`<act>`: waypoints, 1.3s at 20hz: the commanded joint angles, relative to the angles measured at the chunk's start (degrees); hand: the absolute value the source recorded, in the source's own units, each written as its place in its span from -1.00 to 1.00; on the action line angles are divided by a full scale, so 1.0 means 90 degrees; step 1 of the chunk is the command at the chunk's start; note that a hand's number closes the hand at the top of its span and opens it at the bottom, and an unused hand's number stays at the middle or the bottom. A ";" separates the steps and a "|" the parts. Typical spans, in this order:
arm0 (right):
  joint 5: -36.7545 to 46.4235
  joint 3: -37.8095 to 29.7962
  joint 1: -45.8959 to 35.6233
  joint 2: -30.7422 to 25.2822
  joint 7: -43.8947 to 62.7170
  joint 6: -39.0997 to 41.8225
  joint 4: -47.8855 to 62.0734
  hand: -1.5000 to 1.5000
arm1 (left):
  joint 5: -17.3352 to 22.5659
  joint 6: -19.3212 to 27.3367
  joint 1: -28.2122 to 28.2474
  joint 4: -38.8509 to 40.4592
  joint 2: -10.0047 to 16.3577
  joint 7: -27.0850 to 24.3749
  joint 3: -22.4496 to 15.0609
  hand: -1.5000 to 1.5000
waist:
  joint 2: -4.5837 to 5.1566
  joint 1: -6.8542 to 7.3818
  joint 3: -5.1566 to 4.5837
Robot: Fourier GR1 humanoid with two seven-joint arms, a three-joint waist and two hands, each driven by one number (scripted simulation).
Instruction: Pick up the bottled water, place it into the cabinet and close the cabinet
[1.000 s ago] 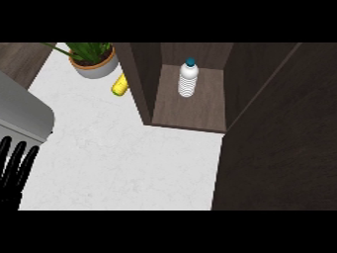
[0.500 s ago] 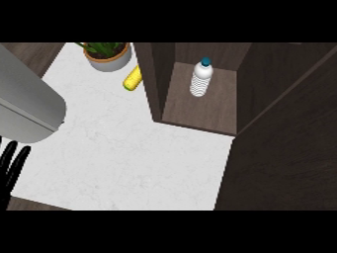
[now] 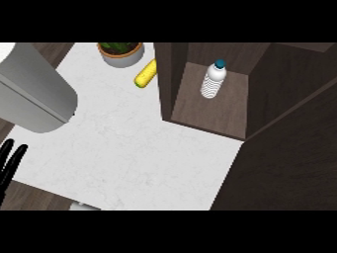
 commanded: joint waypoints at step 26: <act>-0.1192 0.0990 -0.1652 0.0423 0.1287 0.0397 0.0829 1.00 | 0.0303 -0.0479 -0.0197 0.0228 0.0325 0.0095 0.0432 -1.00 | 0.0278 0.0243 -0.0001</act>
